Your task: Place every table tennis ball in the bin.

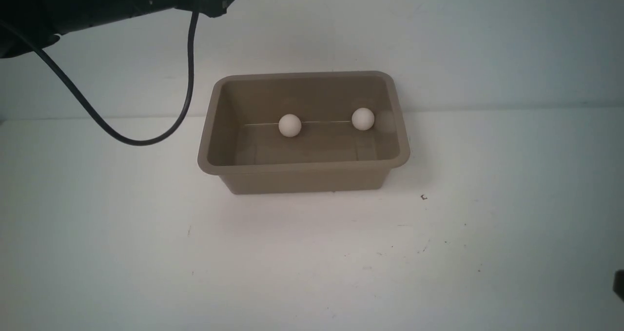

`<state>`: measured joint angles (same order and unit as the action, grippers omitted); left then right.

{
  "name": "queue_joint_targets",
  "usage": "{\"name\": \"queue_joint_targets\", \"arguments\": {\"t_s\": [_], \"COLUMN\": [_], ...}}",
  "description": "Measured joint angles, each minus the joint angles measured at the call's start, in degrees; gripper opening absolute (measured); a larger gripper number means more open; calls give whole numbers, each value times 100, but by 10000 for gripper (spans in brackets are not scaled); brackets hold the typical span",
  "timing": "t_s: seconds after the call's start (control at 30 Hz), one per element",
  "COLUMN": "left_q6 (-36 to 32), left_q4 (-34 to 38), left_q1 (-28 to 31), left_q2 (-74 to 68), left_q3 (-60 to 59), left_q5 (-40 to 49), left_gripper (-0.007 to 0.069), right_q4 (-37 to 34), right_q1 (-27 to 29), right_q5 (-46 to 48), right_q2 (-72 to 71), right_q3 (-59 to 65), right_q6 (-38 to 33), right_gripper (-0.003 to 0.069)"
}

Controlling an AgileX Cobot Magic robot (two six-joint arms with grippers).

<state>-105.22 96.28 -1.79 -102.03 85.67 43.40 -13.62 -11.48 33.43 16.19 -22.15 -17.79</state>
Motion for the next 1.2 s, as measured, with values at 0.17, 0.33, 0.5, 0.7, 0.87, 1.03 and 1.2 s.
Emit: {"name": "queue_joint_targets", "arguments": {"t_s": [0.17, 0.33, 0.5, 0.7, 0.87, 1.03, 1.2], "left_q6": [0, 19, 43, 155, 171, 177, 183], "left_q4": [0, -5, -10, -22, -22, -26, -26], "left_q1": [0, 0, 0, 0, 0, 0, 0], "left_q2": [0, 0, 0, 0, 0, 0, 0], "left_q3": [0, 0, 0, 0, 0, 0, 0], "left_q5": [11, 141, 358, 636, 729, 729, 733], "left_gripper": [479, 479, 479, 479, 479, 479, 479], "right_q4": [-6, -6, -10, -10, 17, 163, 177], "right_q1": [0, 0, 0, 0, 0, 0, 0], "right_q5": [-759, -1381, -1702, -1876, -1924, -1909, -1656], "right_q2": [0, 0, 0, -238, -846, -1460, -1673], "right_q3": [543, 1255, 1786, 2316, 2377, 2377, 2377], "right_q6": [0, 0, 0, 0, 0, 0, 0], "right_gripper": [525, 525, 525, 525, 525, 525, 525]}}
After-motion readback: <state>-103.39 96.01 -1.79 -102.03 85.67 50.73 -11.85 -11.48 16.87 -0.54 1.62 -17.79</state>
